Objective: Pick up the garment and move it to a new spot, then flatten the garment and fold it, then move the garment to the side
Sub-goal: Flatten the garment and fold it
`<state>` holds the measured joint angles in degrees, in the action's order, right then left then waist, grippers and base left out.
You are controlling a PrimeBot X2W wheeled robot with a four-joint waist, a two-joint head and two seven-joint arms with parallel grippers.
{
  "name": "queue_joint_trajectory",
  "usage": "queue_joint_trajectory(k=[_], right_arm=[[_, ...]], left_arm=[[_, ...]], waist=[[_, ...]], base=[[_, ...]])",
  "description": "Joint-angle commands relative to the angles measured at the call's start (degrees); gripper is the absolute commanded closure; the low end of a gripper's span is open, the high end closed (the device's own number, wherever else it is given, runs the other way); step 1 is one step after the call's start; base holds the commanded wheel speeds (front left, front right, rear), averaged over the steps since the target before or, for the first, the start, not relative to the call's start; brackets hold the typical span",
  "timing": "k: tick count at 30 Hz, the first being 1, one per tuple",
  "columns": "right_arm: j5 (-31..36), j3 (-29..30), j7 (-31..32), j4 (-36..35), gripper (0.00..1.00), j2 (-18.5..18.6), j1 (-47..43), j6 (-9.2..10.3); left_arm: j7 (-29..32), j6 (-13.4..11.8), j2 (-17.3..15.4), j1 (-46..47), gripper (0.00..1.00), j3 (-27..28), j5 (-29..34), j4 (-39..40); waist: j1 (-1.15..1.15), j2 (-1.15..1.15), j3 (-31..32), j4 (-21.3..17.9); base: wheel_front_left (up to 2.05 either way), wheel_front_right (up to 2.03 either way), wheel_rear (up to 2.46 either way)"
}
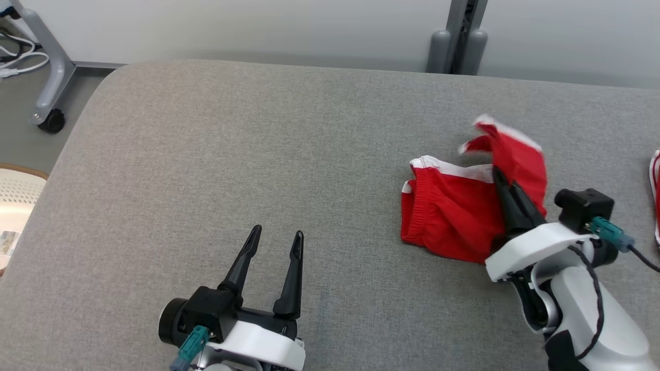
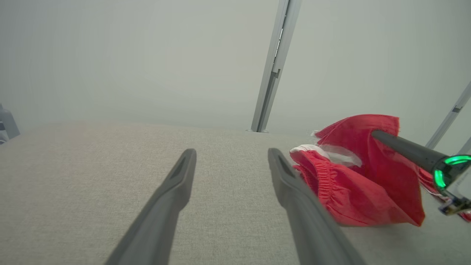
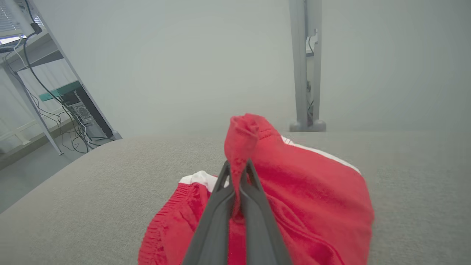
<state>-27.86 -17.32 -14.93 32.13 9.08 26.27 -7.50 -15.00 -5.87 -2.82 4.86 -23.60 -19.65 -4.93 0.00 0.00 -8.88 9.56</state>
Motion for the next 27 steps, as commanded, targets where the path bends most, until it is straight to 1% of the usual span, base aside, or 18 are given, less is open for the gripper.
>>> queue_joint_trajectory(k=[1, 5, 9, 15, 22, 23, 25, 26, 27], right_arm=[[0.08, -0.62, 0.05, -0.43, 1.00, 0.19, 0.58, 0.01], [-0.42, -3.49, 0.10, -1.31, 1.00, -0.26, 0.81, 0.01], [-1.07, -6.62, 0.91, -2.82, 1.00, 0.27, -0.80, 0.01], [-1.34, -9.86, 3.69, -5.35, 1.00, 1.49, -3.47, 0.01], [-2.37, -12.62, 6.77, -6.77, 1.00, 1.55, -5.80, 0.01], [-2.64, -13.04, 6.97, -6.90, 0.85, 1.45, -6.03, 0.01], [-3.08, -13.88, 7.51, -7.39, 0.42, 1.31, -6.62, 0.01], [-3.40, -14.32, 7.98, -7.65, 0.01, 1.23, -7.11, 0.01], [-3.55, -14.74, 8.25, -7.90, 0.00, 1.25, -7.43, 0.01]], left_arm=[[-0.20, -0.16, -0.20, 0.08, 0.00, 0.01, -0.29, -0.03], [-0.20, -0.27, -0.20, 0.16, 0.00, -0.01, -0.43, -0.18], [-0.20, -0.31, -0.20, -0.44, 0.00, 0.08, -0.40, -0.26], [-0.20, -0.42, -0.20, -0.77, 0.00, 0.33, -0.33, -0.16], [-0.20, -0.12, -0.20, -0.52, 0.00, 0.31, -0.37, -0.74], [-0.21, -0.11, -0.20, -0.53, 0.00, 0.32, -0.34, -0.82], [-0.20, -0.11, -0.20, -0.60, 0.00, 0.35, -0.24, -1.08], [-0.21, -0.13, -0.20, -0.65, 0.00, 0.34, -0.24, -1.26], [-0.20, -0.15, -0.20, -0.69, 0.00, 0.28, -0.26, -1.50]], waist=[[0.00, 0.00, -0.10, 0.32], [0.00, 0.00, -0.10, 1.04], [0.00, 0.00, 0.16, 1.43], [0.00, 0.00, 0.12, 1.28], [0.00, 0.00, -0.02, 0.59], [0.00, 0.00, 0.03, 0.49], [0.00, 0.00, 0.19, 0.27], [0.00, 0.00, 0.31, 0.16], [0.00, 0.00, 0.40, 0.05]], base=[[0.00, 0.00, 0.00], [0.00, 0.00, 0.00], [0.00, 0.00, 0.00], [0.00, 0.00, 0.00], [0.00, 0.00, 0.00], [0.00, 0.00, 0.00], [0.00, 0.00, 0.00], [0.00, 0.00, 0.00], [0.00, 0.00, 0.00]])
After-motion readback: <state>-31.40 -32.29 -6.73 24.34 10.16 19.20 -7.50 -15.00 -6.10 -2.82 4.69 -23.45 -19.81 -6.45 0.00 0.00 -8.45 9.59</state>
